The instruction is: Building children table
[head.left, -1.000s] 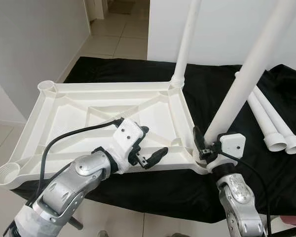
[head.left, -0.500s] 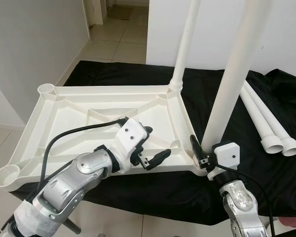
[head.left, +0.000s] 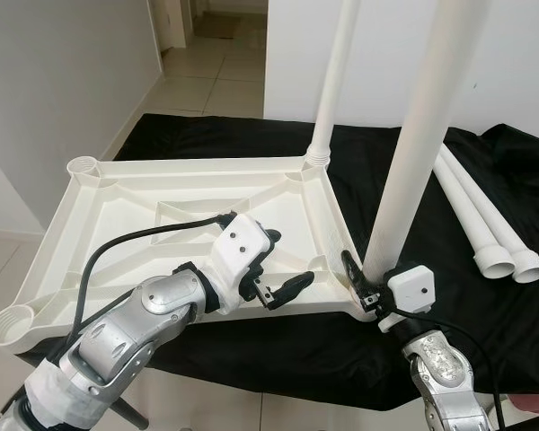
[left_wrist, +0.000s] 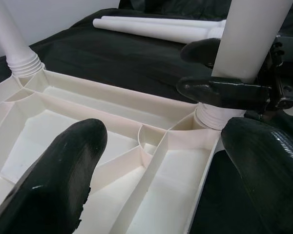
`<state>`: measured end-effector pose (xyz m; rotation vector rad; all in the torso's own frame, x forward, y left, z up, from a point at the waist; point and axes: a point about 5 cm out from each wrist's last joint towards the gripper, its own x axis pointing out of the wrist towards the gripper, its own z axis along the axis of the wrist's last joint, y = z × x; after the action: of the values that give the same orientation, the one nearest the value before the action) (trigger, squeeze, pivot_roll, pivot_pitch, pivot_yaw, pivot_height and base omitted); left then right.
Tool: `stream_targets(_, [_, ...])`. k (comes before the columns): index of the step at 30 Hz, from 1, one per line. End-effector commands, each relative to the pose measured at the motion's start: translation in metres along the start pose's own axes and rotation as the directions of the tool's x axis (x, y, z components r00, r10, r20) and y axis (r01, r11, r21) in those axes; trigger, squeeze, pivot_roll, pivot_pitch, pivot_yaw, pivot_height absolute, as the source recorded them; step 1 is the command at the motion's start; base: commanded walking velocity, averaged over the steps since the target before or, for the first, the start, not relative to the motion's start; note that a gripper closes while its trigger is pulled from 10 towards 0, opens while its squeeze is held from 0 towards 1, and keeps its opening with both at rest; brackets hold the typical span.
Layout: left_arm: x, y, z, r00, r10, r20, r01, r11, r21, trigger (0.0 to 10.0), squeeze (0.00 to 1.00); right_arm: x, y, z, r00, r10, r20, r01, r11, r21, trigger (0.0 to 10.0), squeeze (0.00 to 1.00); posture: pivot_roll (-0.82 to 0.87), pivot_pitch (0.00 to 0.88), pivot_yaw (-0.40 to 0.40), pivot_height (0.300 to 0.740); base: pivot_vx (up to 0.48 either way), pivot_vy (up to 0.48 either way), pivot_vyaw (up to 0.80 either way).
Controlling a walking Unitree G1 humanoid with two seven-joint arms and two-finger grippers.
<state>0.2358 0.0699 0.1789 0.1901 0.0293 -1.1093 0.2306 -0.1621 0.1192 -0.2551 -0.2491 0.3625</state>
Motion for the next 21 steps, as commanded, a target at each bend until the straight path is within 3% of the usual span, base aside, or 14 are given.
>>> stream_targets(1, [-0.002, -0.012, 0.005, 0.962, -0.271, 0.002, 0.271, 0.962, 0.032, 10.0, 0.0, -0.007, 0.008, -0.017, 0.995, 0.045, -0.092, -0.042, 0.999, 0.034, 10.0, 0.0, -0.07, 0.006, 0.028, 0.74, 0.0, 0.0, 0.0])
stream_targets(5, [-0.003, -0.007, 0.005, 0.967, -0.254, -0.002, 0.254, 0.967, 0.039, 10.0, 0.0, -0.007, 0.01, -0.019, 0.994, 0.045, -0.097, -0.038, 0.997, 0.07, 10.0, 0.0, -0.07, 0.003, 0.024, 0.74, 0.0, 0.0, 0.0])
stream_targets(9, [-0.003, -0.006, 0.007, 0.968, -0.25, 0.0, 0.25, 0.967, 0.044, 10.0, 0.0, -0.009, 0.012, -0.024, 0.993, 0.038, -0.112, -0.018, 0.985, 0.173, 10.0, 0.0, -0.06, 0.003, 0.019, 0.74, 0.0, 0.0, 0.0])
stream_targets(15, [-0.003, -0.006, 0.007, 0.969, -0.248, 0.002, 0.248, 0.968, 0.047, 10.0, 0.0, -0.01, 0.01, -0.028, 0.991, 0.012, -0.133, 0.022, 0.967, 0.253, 10.0, 0.0, -0.06, 0.002, 0.016, 0.74, 0.0, 0.0, 0.0])
stream_targets(21, [-0.002, -0.006, 0.007, 0.969, -0.246, 0.003, 0.245, 0.968, 0.048, 10.0, 0.0, -0.011, 0.009, -0.032, 0.988, 0.004, -0.152, 0.037, 0.963, 0.267, 10.0, 0.0, -0.06, 0.002, 0.016, 0.74, 0.0, 0.0, 0.0])
